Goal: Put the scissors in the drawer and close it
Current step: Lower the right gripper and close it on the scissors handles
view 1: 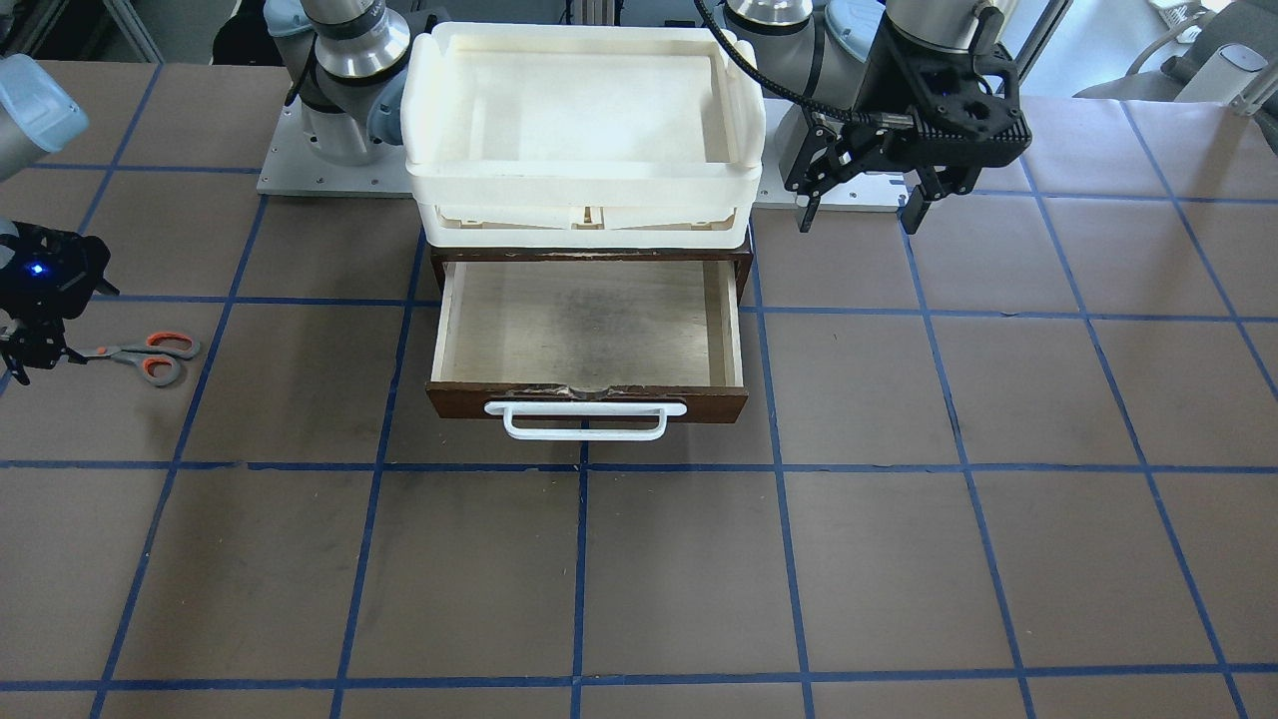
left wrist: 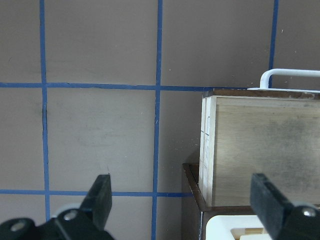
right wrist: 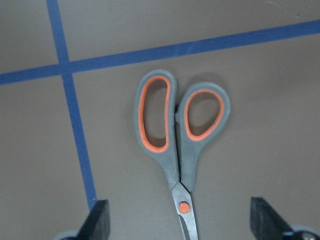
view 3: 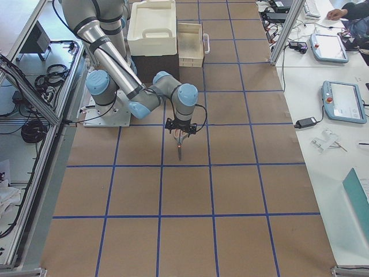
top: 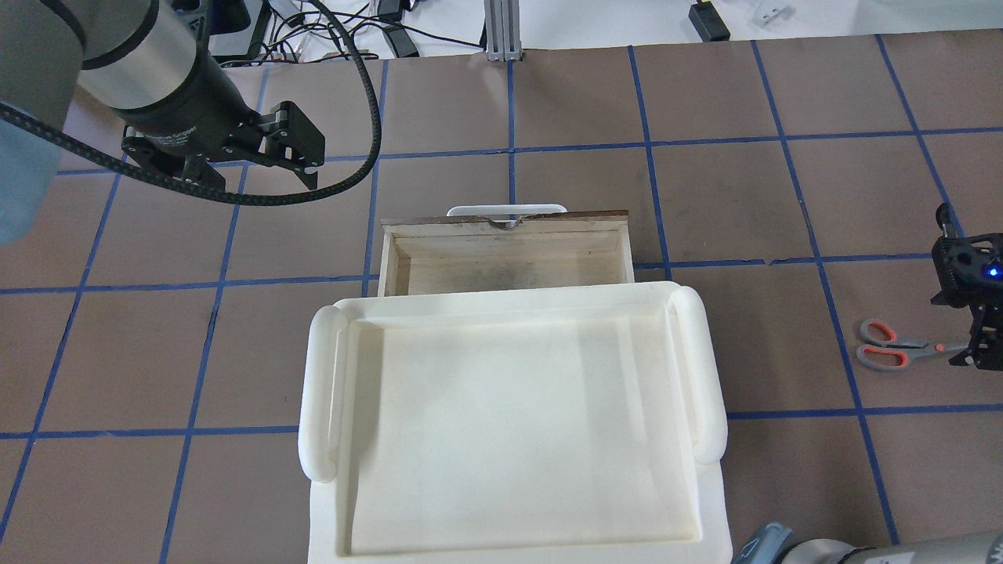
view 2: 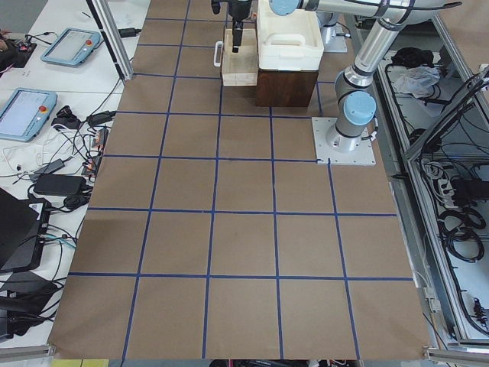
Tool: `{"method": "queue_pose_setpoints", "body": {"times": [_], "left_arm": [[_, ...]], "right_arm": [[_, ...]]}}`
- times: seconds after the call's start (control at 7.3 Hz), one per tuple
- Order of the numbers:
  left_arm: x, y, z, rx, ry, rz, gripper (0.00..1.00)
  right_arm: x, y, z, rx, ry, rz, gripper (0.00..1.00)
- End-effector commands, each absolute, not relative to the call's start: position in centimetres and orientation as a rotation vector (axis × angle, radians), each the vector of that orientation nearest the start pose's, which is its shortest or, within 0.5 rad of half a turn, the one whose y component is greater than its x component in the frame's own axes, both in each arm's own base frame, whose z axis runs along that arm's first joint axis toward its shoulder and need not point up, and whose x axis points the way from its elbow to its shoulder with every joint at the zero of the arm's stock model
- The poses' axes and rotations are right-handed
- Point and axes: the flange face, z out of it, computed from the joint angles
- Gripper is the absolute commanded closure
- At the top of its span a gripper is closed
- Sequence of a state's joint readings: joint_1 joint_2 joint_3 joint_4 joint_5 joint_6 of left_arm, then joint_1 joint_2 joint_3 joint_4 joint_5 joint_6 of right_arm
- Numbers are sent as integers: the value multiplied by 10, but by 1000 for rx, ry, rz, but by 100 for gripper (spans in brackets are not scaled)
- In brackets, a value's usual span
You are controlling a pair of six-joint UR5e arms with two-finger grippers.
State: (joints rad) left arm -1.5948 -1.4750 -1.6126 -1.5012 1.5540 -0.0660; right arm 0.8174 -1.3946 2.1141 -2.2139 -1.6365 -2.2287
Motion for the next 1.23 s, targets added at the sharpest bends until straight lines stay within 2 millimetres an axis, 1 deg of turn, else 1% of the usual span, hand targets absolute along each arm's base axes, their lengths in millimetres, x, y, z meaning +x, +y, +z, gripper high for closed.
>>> {"method": "queue_pose_setpoints", "body": {"times": [0.0,0.14,0.27,0.41,0.55,0.68,0.96,1.1], "left_arm": [[-146,-459,521,-66,3157,-195,0],[-146,-461,517,-69,3158,-183,0],[-146,-458,520,-64,3157,-193,0],[-146,-460,518,-64,3158,-185,0],[-146,-458,521,-64,3157,-195,0],[-146,-459,519,-64,3158,-190,0],[-146,-458,520,-64,3157,-193,0],[-146,-458,521,-64,3157,-195,0]], "right_arm": [[-238,-401,182,-2150,2215,46,1],[-231,-395,176,-2211,2249,25,1],[-229,-394,174,-2246,2212,6,1],[-228,-394,174,-2295,2159,-1,3],[-227,-394,174,-2320,2136,-18,4],[-225,-394,171,-2312,2112,-44,4],[-224,-394,170,-2310,2104,-62,21],[-224,-394,170,-2308,2106,-60,22]]}}
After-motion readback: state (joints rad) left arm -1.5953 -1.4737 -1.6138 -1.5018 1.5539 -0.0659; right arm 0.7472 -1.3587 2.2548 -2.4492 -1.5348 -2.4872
